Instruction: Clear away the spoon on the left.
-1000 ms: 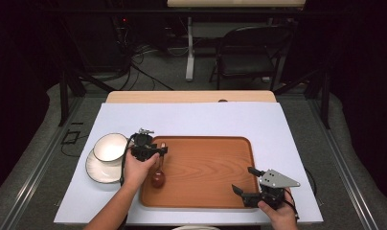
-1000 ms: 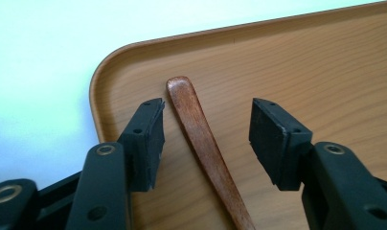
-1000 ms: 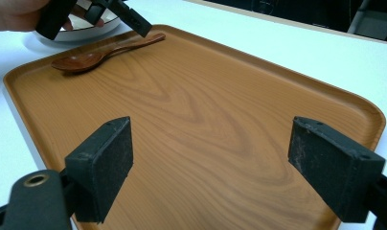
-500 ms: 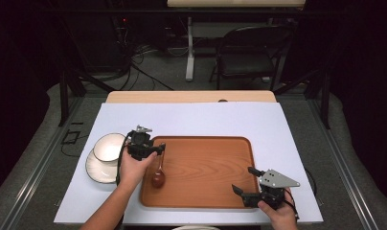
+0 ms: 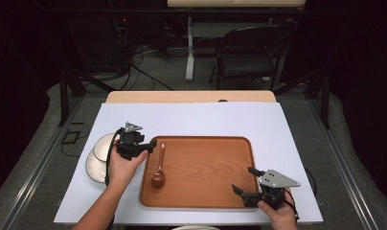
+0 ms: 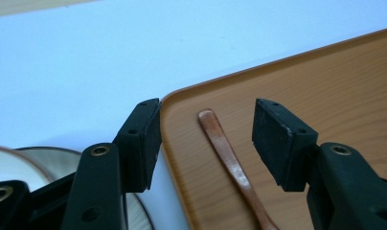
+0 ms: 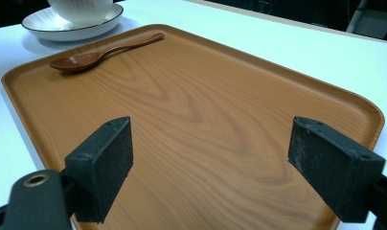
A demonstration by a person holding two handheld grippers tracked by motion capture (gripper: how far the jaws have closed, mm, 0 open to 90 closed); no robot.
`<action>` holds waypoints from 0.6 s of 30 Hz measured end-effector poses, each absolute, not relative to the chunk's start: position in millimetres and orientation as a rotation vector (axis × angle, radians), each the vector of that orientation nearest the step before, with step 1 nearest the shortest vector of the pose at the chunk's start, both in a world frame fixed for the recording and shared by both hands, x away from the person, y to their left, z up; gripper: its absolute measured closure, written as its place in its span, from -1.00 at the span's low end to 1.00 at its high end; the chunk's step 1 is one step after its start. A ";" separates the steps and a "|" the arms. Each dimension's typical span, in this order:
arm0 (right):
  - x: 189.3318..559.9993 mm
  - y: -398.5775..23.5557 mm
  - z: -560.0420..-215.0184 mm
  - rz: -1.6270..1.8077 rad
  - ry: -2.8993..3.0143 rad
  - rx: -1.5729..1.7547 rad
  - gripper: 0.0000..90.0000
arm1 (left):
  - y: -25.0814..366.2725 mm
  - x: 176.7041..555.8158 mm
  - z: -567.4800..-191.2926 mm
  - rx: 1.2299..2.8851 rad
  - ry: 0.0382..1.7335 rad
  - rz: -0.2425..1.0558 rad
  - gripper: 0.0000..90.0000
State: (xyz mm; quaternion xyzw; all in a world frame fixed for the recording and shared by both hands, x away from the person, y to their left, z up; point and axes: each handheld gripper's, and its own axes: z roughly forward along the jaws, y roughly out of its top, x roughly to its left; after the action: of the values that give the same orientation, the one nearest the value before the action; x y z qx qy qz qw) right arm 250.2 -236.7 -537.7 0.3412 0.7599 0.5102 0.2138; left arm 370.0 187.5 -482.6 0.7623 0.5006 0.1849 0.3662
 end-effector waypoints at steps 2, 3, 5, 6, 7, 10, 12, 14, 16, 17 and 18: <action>250.2 -236.6 -537.7 1.415 2.111 0.950 -0.66 | 192.1 365.9 -480.3 1.949 1.285 0.490 -0.03; 250.2 -236.6 -537.7 1.415 2.111 0.950 -0.66 | 192.1 365.9 -480.3 1.949 1.285 0.490 -0.03; 250.0 -236.3 -537.7 1.417 2.111 0.955 -0.66 | 198.9 360.4 -477.2 1.935 1.282 0.508 -0.04; 249.8 -235.8 -537.8 1.418 2.113 0.960 -0.66 | 204.9 355.6 -474.6 1.929 1.285 0.517 -0.05; 249.9 -235.8 -537.8 1.416 2.113 0.955 -0.66 | 204.9 355.6 -474.6 1.929 1.285 0.517 -0.05; 250.2 -235.7 -537.8 1.413 2.112 0.952 -0.66 | 216.4 345.6 -470.7 1.907 1.294 0.518 -0.09; 250.3 -235.6 -538.0 1.411 2.115 0.950 -0.66 | 221.4 340.4 -469.3 1.910 1.294 0.525 -0.10; 250.4 -235.7 -538.0 1.410 2.115 0.951 -0.66 | 223.6 337.1 -469.3 1.904 1.296 0.539 -0.12; 250.1 -235.8 -538.0 1.408 2.114 0.954 -0.66 | 230.3 329.2 -468.8 1.910 1.298 0.555 -0.13; 250.1 -235.8 -538.0 1.408 2.114 0.954 -0.66 | 232.8 326.5 -468.8 1.911 1.299 0.555 -0.13; 250.1 -235.8 -538.0 1.408 2.113 0.953 -0.66 | 236.9 322.3 -469.2 1.903 1.302 0.561 -0.14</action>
State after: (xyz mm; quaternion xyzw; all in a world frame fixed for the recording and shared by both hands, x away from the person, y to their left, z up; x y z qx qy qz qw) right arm 250.1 -235.8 -538.0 0.3433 0.7613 0.5072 0.2128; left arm 322.3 236.9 -469.2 0.7435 0.5086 0.2192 0.3748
